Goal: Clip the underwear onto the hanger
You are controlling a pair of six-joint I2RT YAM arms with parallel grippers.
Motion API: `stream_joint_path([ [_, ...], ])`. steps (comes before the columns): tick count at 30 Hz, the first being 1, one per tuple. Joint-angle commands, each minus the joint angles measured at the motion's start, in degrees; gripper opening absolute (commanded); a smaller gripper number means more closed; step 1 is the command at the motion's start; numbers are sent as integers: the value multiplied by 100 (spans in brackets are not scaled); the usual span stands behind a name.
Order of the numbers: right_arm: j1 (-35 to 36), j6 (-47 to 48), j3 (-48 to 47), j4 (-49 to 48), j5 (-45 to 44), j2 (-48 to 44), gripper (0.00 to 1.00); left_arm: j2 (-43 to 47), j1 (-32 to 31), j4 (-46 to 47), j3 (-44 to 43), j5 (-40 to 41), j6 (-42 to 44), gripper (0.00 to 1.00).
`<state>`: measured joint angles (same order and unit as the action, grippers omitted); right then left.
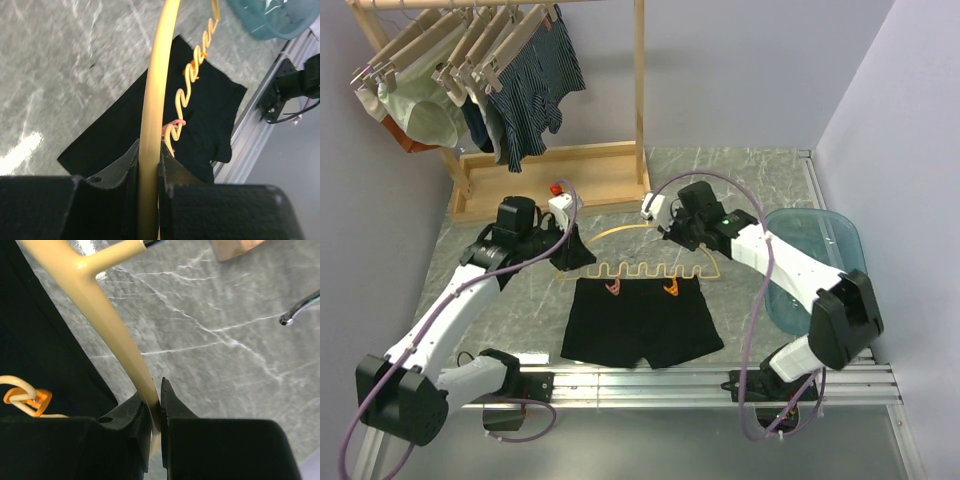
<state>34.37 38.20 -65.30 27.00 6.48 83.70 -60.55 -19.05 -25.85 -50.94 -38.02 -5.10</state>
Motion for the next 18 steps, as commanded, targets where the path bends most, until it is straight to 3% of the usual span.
stream_joint_path([
  [1, 149, -893, -360, -468, 213, 269, 0, -237, 234, 563, 110, 76, 316, 0],
  [9, 175, -752, -940, -432, 20, 1278, 0, -755, 358, 799, 462, 224, 449, 1],
  [18, 158, -585, -1792, -609, -402, 2413, 0, -2214, 797, 1354, 85, 489, 774, 6],
])
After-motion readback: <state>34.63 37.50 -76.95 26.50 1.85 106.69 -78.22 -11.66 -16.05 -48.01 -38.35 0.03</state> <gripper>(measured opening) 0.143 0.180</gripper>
